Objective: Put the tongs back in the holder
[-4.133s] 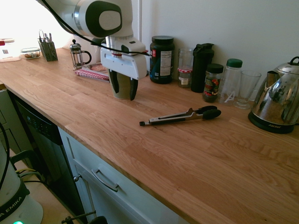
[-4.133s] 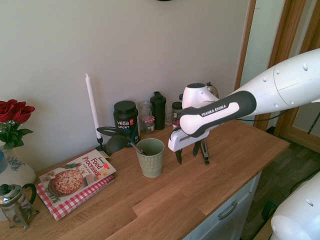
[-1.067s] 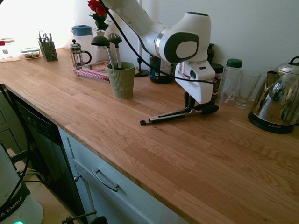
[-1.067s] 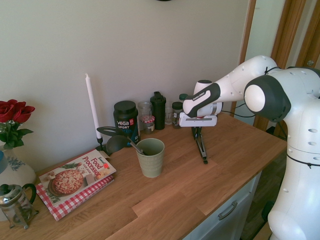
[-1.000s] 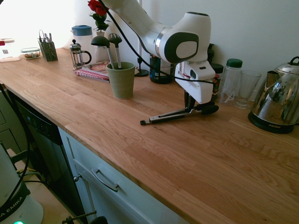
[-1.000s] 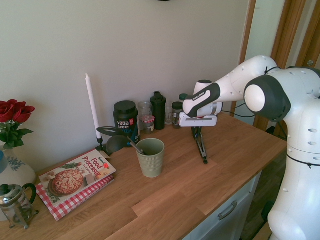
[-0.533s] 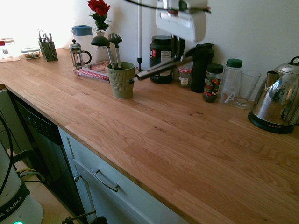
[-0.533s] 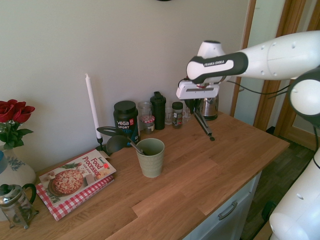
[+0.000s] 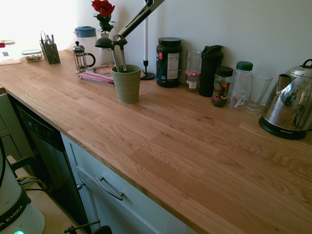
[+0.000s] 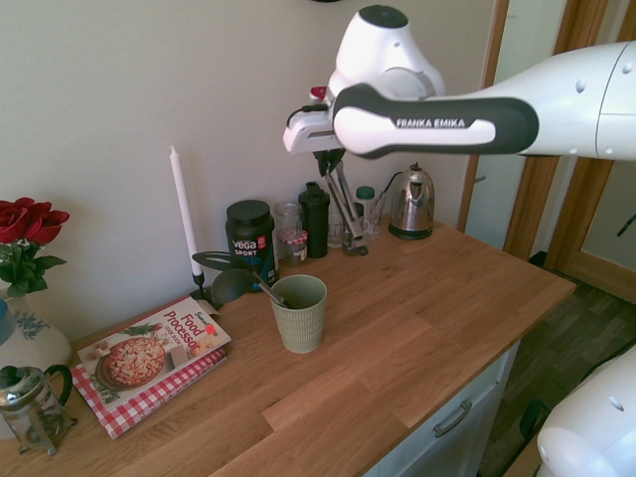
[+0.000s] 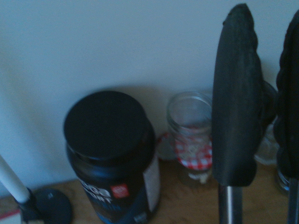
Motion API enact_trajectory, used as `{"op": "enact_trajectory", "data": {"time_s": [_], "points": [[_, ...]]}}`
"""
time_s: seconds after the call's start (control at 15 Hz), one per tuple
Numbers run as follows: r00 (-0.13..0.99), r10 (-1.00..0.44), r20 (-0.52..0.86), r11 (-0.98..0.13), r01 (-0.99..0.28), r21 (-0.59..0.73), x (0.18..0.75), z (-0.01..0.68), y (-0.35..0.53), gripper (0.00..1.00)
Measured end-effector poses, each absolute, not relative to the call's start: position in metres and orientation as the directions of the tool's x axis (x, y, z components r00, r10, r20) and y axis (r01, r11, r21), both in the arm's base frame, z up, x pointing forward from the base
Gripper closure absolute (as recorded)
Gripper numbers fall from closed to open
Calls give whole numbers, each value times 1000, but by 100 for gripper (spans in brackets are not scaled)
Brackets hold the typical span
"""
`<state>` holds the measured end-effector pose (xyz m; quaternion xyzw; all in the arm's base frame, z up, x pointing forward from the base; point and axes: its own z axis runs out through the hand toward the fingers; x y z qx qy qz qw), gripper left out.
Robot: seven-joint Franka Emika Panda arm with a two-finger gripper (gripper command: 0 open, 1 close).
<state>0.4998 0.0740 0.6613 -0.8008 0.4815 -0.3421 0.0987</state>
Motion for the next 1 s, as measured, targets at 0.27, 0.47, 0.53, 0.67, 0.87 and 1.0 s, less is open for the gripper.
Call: {"op": "enact_trajectory", "data": {"time_s": [0.27,0.47,0.53,0.67,0.87,1.0], "points": [[162,-803,574,-528,-641,-558,493,637,140,100],[89,-760,644,-544,-631,-554,492,608,153,100],[78,-751,655,-547,-629,-553,494,594,156,100],[65,-739,670,-554,-624,-551,503,565,162,100],[69,-730,680,-565,-621,-543,519,534,168,100],[70,-723,687,-573,-615,-541,528,529,169,100]]}}
